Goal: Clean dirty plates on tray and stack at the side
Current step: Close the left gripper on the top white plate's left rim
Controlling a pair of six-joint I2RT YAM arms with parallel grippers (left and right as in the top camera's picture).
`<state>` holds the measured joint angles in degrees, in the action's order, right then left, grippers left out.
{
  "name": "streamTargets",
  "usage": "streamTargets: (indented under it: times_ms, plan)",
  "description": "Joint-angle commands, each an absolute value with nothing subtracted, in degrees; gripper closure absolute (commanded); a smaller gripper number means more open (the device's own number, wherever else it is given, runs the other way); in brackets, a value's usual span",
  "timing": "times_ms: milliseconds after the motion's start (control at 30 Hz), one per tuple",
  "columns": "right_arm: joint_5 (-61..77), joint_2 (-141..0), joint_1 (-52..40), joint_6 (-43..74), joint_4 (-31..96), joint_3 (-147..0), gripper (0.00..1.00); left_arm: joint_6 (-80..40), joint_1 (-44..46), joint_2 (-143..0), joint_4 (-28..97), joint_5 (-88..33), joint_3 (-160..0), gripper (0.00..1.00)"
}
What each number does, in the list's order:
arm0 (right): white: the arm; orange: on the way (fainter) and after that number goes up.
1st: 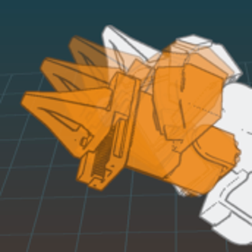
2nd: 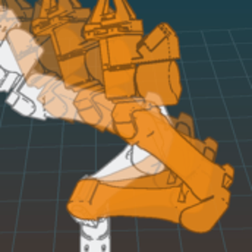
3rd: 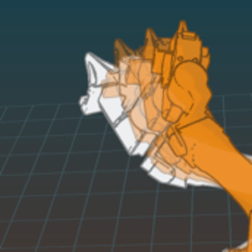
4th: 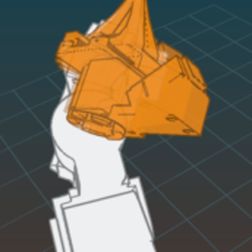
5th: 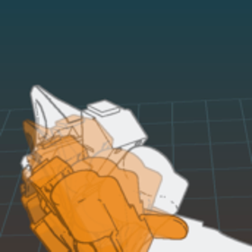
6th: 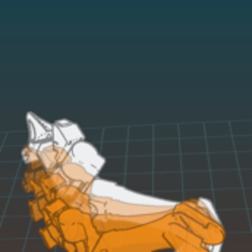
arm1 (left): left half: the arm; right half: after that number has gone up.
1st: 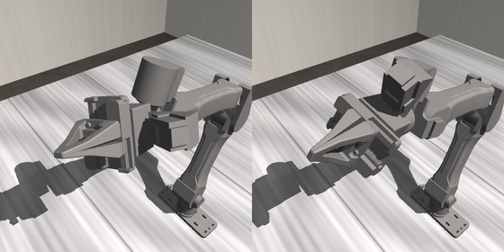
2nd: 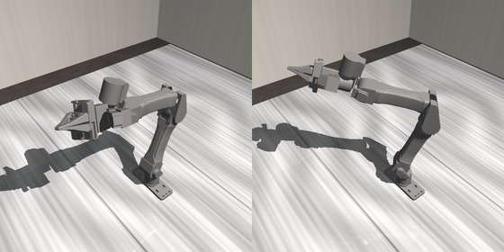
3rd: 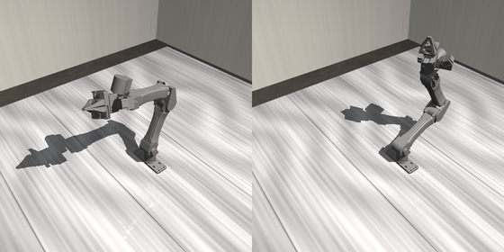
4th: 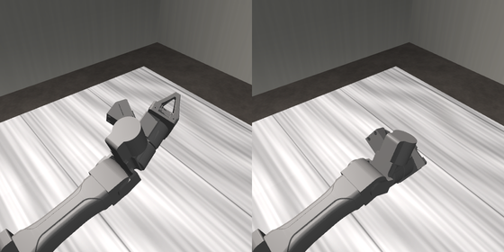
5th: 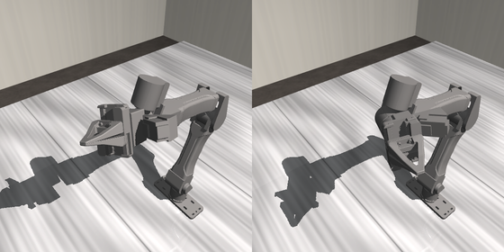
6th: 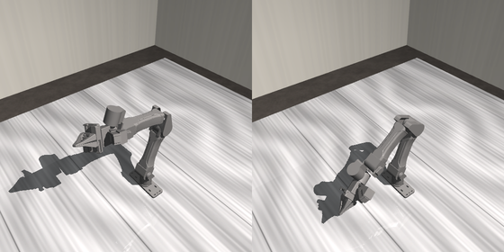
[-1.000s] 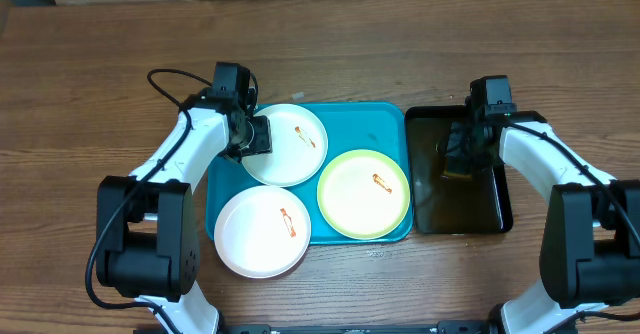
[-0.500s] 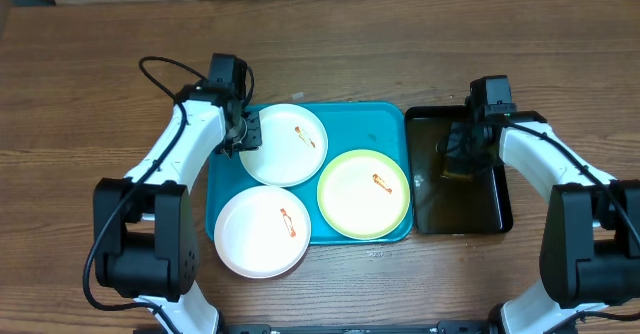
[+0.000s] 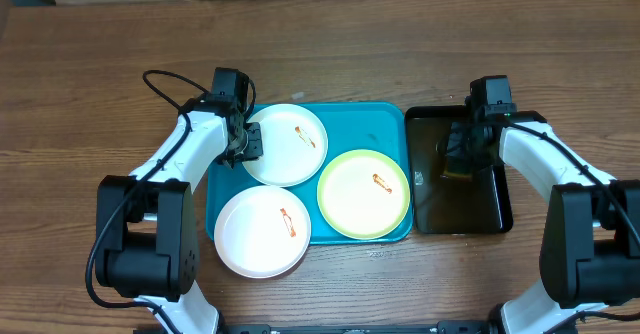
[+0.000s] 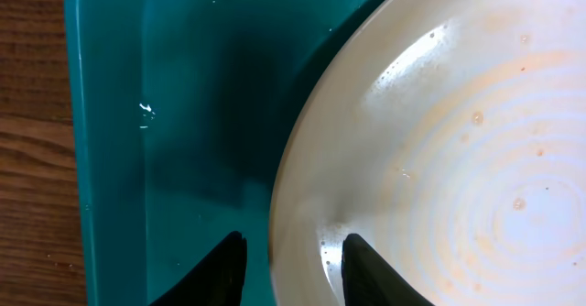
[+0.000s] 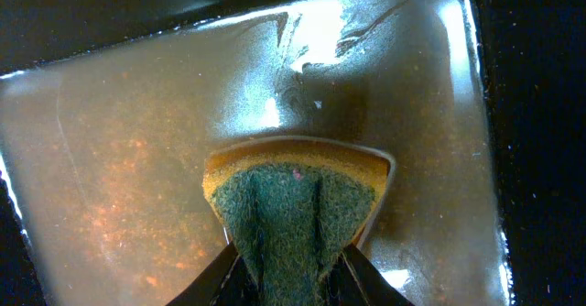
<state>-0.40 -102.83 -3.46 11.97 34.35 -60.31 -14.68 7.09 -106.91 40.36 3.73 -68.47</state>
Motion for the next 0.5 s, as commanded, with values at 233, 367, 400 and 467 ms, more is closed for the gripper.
streamTargets:
  times_ms: [233, 367, 400, 467]
  plan:
    - [-0.34, -102.78, -3.68, 11.99, 34.11, -60.82, 0.72, -17.65, 6.96, -107.53, 39.72, 4.43, -66.70, 0.65]
    - [-0.34, -102.78, -3.68, 11.99, 34.11, -60.82, 0.72, -18.06, 7.16, -107.53, 37.76, 4.47, -65.28, 0.67]
    - [-0.36, -102.78, -3.68, 11.99, 34.11, -60.82, 0.72, -18.06, 7.16, -107.53, 37.36, 4.45, -65.01, 0.69]
    - [-0.34, -102.78, -3.68, 11.99, 34.11, -60.82, 0.72, -18.04, 7.16, -107.53, 37.19, 4.49, -64.99, 0.76]
